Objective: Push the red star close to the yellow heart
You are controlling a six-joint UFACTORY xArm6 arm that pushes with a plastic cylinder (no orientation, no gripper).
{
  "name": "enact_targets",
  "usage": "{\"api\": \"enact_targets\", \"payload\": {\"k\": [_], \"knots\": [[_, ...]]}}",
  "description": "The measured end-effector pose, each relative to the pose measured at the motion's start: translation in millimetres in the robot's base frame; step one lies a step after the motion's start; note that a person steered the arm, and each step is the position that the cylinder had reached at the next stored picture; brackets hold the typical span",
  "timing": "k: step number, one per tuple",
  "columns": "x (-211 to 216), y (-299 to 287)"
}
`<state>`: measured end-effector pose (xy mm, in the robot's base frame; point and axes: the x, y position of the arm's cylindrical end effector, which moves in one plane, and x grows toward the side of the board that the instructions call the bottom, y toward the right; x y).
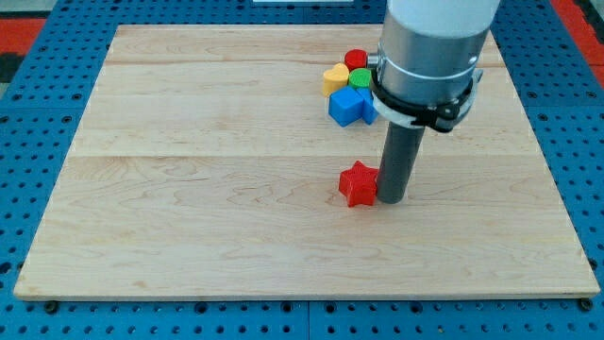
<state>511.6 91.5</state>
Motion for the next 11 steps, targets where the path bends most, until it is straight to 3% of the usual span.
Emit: {"api": "enact_targets", "payload": {"k": [2,5,7,8,9,10,11], "knots": [[-13,-89],[-142,-102],[-155,-167],[-182,-169],[-181,-129],[-163,-117],[-170,-115]]}}
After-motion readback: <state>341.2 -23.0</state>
